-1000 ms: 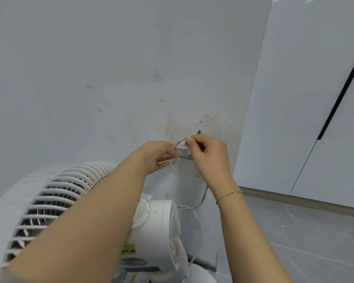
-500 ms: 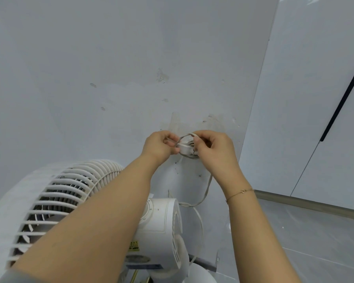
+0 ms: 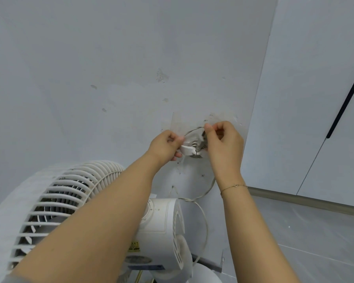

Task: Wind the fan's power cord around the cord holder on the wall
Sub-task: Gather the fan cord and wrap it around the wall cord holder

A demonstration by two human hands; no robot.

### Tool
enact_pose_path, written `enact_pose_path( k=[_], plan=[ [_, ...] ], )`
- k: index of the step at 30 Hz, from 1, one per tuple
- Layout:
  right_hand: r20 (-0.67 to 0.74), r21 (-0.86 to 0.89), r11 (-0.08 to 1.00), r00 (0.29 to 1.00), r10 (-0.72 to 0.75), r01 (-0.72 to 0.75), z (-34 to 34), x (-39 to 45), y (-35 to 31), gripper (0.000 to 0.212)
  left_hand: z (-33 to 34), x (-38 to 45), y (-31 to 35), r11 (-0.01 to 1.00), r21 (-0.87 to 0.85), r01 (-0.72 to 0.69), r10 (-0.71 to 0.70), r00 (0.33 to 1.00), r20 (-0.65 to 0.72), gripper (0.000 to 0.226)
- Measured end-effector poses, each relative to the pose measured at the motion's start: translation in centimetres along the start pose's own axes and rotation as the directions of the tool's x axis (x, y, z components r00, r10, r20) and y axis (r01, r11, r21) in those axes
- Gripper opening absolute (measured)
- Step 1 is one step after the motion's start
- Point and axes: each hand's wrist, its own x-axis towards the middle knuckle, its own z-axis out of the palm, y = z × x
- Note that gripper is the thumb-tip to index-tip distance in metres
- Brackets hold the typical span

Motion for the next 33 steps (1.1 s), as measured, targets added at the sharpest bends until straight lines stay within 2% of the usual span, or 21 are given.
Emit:
enact_pose_path(
  k=[2, 4, 7, 12, 15, 17, 21, 25, 30, 33],
  plan=[
    [0.019, 0.227, 0.959, 0.986, 0.167, -0.167, 0.0, 0.2, -0.1, 0.018, 0.3, 0.1, 0.0, 0.996, -0.031, 0.089, -0.088, 0.996, 0.009, 0.026],
    [0.031, 0.323, 0.914, 0.968, 0.250, -0.246, 0.0, 0.2, 0.0, 0.020, 0.5, 0.3, 0.0, 0.984, -0.049, 0.171, -0.171, 0.985, 0.007, 0.036],
    [-0.016, 0.320, 0.920, 0.970, 0.243, -0.225, 0.1, -0.2, 0.2, 0.021, 0.7, 0.2, 0.1, 0.962, -0.090, 0.258, -0.250, 0.964, 0.088, 0.033],
    [-0.131, 0.219, 0.965, 0.976, 0.175, -0.143, -1.2, -0.2, 1.5, 0.017, 0.6, 0.3, 0.1, 0.943, -0.186, 0.275, -0.253, 0.958, 0.136, 0.019],
    [-0.188, 0.136, 0.986, 0.974, 0.125, -0.100, -2.3, -0.2, 2.5, 0.019, 0.4, 0.2, 0.3, 0.951, -0.184, 0.248, -0.223, 0.964, 0.146, 0.010],
    [-0.207, 0.078, 0.994, 0.974, 0.091, -0.076, -3.0, -0.2, 3.1, 0.020, 0.2, -0.2, 0.3, 0.977, -0.115, 0.181, -0.162, 0.974, 0.158, 0.009],
    [-0.223, -0.010, 0.996, 0.971, 0.089, -0.093, -4.0, -0.5, 4.4, 0.024, 0.2, -0.7, 0.0, 0.991, 0.131, 0.005, -0.024, 0.989, 0.144, 0.036],
    [-0.204, -0.009, 0.987, 0.967, 0.153, -0.158, -4.2, -1.5, 6.3, 0.026, 0.6, -0.6, 0.2, 0.974, 0.205, -0.097, 0.089, 0.995, 0.050, 0.023],
    [-0.111, 0.003, 0.978, 0.972, 0.206, -0.207, -3.4, -3.8, 8.2, 0.026, 1.0, -0.2, 0.1, 0.968, 0.233, -0.089, 0.089, 0.996, 0.007, 0.013],
    [0.038, 0.031, 0.965, 0.965, 0.260, -0.262, -2.2, -5.0, 9.1, 0.020, 1.1, 0.0, 0.1, 0.975, 0.204, -0.085, 0.088, 0.996, -0.006, 0.017]
  ],
)
